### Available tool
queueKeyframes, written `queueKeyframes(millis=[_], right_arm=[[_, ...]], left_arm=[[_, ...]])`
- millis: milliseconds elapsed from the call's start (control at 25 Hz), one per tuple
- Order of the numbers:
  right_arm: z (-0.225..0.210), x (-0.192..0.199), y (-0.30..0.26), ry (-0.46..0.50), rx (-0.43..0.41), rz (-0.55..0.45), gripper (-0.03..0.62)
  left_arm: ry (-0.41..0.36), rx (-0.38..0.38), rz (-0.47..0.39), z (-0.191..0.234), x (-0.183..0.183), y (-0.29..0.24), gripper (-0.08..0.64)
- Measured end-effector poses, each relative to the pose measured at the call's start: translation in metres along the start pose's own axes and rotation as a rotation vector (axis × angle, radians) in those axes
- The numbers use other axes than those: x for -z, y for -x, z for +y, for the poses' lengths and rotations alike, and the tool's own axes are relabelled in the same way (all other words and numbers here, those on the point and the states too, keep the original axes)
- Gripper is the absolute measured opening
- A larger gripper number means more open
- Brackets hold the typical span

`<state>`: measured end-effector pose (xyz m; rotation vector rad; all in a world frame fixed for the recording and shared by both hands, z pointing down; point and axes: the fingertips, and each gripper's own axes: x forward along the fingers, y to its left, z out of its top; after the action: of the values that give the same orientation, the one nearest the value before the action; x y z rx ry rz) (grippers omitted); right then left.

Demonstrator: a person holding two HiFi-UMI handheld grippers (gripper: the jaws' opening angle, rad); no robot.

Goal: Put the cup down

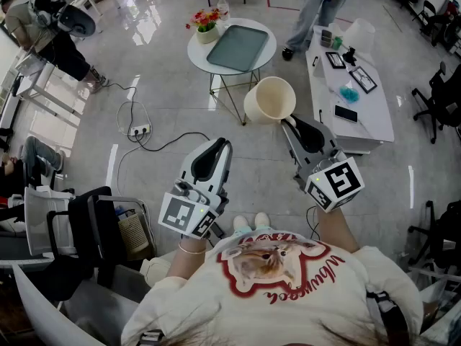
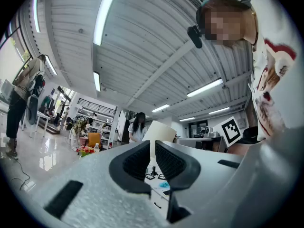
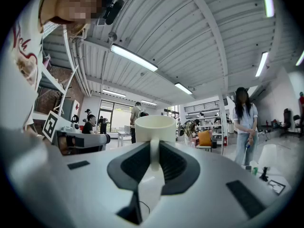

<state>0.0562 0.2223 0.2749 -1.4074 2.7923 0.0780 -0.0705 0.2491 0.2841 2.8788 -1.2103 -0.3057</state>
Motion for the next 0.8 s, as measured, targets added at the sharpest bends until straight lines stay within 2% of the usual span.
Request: queueKeyframes(millis=[480, 800], right_arm=[[0.007, 0.004, -0.002, 0.001, 0.003, 0.02, 0.061], [0.007, -0.001, 0.0, -0.026, 0.002, -0.014, 0.061]], left_arm=[[0.018, 0.016, 0.034, 0.0, 0.01, 0.0, 0.044], [0.024, 0.014, 0.04, -0.001, 0.012, 0.001, 0.044]])
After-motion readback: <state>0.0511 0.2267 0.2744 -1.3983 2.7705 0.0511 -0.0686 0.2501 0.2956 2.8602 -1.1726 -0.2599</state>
